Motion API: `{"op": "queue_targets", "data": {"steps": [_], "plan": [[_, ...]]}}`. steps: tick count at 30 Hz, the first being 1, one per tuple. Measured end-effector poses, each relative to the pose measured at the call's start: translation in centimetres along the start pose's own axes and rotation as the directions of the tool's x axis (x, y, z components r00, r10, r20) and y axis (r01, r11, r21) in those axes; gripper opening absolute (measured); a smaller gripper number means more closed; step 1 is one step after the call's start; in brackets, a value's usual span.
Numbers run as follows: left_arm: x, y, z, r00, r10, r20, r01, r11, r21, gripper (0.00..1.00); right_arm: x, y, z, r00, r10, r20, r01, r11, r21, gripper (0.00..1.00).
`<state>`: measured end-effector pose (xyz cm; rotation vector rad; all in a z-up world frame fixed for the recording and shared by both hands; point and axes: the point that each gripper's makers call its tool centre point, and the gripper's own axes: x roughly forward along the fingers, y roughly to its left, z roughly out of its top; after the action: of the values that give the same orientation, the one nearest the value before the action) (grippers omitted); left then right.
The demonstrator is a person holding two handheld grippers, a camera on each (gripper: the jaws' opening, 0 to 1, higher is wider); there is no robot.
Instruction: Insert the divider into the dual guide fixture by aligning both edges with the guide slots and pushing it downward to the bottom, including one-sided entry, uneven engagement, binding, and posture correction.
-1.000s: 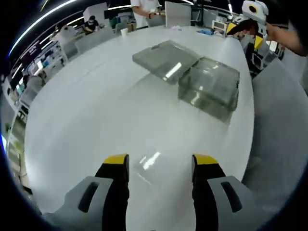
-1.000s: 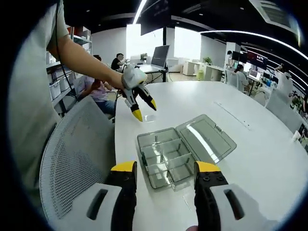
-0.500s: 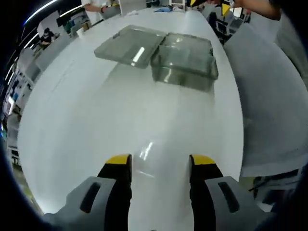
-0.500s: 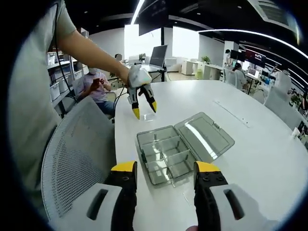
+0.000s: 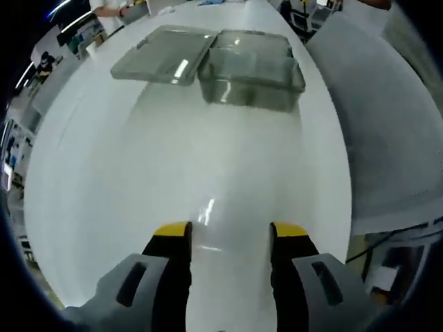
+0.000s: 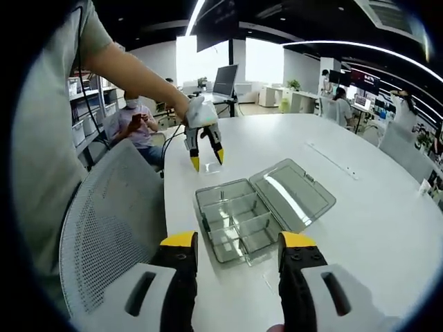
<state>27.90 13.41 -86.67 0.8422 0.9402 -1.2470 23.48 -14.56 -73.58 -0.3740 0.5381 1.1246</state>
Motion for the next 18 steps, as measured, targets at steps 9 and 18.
{"op": "queue_targets", "data": {"steps": [9, 18], "plan": [[0.04, 0.70, 0.17, 1.000, -0.006, 0.008, 0.006, 1.000, 0.001, 0.33, 0.01, -0.04, -0.16, 1.000, 0.001, -0.003, -0.001, 1.000, 0.002, 0.42], [0.16, 0.42, 0.33, 1.000, -0.013, -0.002, 0.013, 1.000, 0.023, 0.31, 0.01, -0.23, -0.16, 1.000, 0.003, -0.004, -0.003, 1.000, 0.006, 0.42]]}}
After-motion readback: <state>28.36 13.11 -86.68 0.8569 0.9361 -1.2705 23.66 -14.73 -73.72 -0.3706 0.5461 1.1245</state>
